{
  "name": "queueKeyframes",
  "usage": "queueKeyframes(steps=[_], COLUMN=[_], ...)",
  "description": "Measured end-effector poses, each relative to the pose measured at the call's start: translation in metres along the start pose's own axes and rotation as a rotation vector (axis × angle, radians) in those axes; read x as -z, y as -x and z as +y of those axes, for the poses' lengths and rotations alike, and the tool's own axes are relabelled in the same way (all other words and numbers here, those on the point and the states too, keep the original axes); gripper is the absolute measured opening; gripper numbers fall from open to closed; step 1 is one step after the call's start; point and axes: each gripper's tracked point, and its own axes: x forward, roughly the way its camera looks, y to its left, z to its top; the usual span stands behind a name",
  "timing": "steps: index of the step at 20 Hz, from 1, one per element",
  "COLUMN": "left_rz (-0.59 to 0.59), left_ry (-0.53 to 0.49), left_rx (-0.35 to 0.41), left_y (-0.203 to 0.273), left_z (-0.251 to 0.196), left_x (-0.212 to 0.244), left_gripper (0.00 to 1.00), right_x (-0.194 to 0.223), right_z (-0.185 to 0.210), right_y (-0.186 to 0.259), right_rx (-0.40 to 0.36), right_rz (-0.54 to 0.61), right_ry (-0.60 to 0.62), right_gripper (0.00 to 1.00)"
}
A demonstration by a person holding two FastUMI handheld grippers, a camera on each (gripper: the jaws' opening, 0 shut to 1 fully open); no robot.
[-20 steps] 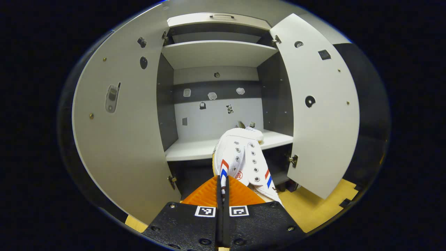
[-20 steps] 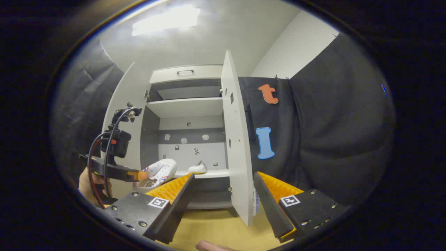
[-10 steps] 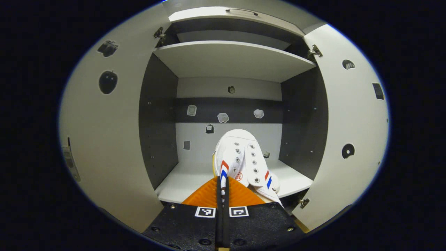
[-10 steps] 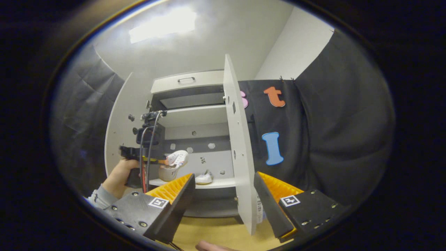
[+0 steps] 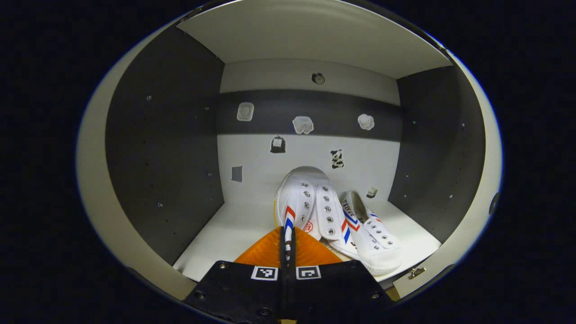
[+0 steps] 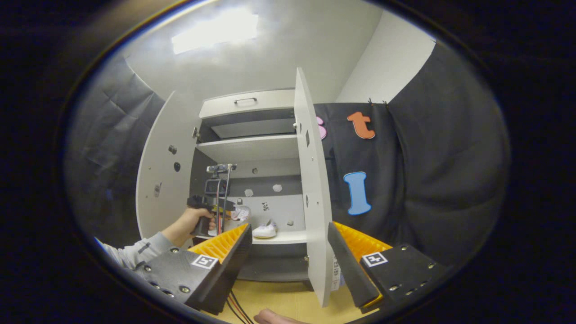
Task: Grab one shoe with the right hand and put it into the shoe cabinet, grab the other shoe with the left hand and put it into the shoe cabinet; then close the right door with the right hand and the left door with the left hand.
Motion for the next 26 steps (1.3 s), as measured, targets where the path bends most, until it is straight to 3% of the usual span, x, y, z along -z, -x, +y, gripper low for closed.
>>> queueKeyframes(steps=[3, 4, 5, 7, 8, 9, 10, 12, 20, 23, 26], left_rz=[0.002, -0.059, -0.113, -0.181, -0.199, -0.205, -0.211, -0.244, -0.321, -0.263, -0.276], left_ry=[0.019, 0.017, 0.003, -0.014, -0.016, -0.02, -0.015, 0.008, 0.016, -0.018, -0.051], left_rx=[0.025, 0.023, 0.02, 0.006, 0.011, 0.028, 0.05, 0.068, 0.162, 0.229, 0.254], left_y=[-0.01, -0.005, 0.007, 0.035, 0.049, 0.065, 0.081, 0.113, 0.242, 0.278, 0.308], left_z=[-0.007, -0.007, -0.003, -0.003, -0.007, -0.01, -0.014, -0.016, -0.003, 0.001, 0.017], left_x=[0.006, -0.01, -0.024, -0.04, -0.044, -0.048, -0.049, -0.056, -0.038, 0.0, 0.024], left_gripper=[0.04, 0.22, 0.23, 0.4, 0.56, 0.63, 0.77, 0.87, 0.88, 0.88, 0.89], right_x=[-0.003, -0.003, -0.001, 0.003, 0.003, 0.002, 0.0, -0.004, -0.012, -0.017, -0.035], right_z=[-0.006, -0.008, -0.01, -0.018, -0.026, -0.033, -0.04, -0.054, -0.132, -0.159, -0.207], right_y=[0.005, 0.006, 0.006, 0.007, 0.007, 0.007, 0.008, 0.01, 0.017, 0.009, -0.007], right_rx=[0.014, 0.022, 0.03, 0.047, 0.067, 0.086, 0.106, 0.143, 0.268, 0.254, 0.288], right_rz=[-0.008, -0.008, -0.003, 0.013, 0.018, 0.019, 0.016, 0.008, 0.042, 0.062, 0.077], right_ry=[0.011, 0.012, 0.015, 0.038, 0.053, 0.066, 0.073, 0.074, 0.133, 0.149, 0.184], right_gripper=[0.97, 1.0, 1.0, 0.97, 1.0, 1.0, 1.0, 1.0, 1.0, 1.0, 0.97])
